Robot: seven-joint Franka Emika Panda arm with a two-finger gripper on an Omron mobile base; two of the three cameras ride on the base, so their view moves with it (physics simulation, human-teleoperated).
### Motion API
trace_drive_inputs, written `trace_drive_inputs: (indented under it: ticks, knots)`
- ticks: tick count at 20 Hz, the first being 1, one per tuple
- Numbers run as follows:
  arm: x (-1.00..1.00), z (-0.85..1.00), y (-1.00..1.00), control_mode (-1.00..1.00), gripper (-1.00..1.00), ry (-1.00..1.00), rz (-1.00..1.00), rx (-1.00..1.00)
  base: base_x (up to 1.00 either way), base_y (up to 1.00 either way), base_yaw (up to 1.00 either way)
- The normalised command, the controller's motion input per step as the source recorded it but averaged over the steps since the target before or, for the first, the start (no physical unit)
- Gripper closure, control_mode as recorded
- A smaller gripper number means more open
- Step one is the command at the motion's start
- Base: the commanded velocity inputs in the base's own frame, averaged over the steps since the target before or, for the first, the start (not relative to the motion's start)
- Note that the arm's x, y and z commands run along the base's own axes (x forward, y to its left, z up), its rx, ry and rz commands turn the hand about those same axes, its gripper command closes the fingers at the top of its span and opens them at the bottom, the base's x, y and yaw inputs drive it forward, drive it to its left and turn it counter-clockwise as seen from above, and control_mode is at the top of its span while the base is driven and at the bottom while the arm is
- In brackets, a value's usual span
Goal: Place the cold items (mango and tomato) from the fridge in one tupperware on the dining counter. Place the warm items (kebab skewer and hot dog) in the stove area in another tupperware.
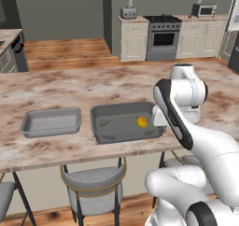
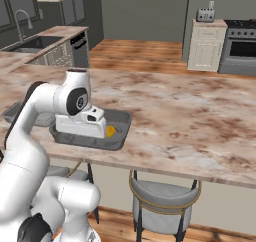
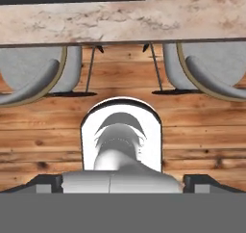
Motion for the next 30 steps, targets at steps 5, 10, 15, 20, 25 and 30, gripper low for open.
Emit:
trace_drive_inputs:
  ticks: [5,10,15,20,25,30]
  knots:
    - [-0.17,0.00,0.00,-1.00,-1.00,0.00,-0.02,0.00,0.00,0.00,0.00]
    - [0.00,0.00,0.00,1.00,-1.00,0.00,0.00,0.00,-0.43,-0.09,-0.07]
    - [0.00,0.00,0.00,1.00,-1.00,0.00,0.00,0.00,-0.61,-0.85,-0.31]
    - [0.00,0.00,0.00,1.00,-1.00,0.00,0.00,0.00,-0.64,-0.67,-0.21]
    - [0.00,0.00,0.00,1.00,-1.00,0.00,0.00,0.00,-0.04,-1.00,-0.30]
    - [0.00,0.00,0.00,1.00,-1.00,0.00,0.00,0.00,0.29,-1.00,-0.29]
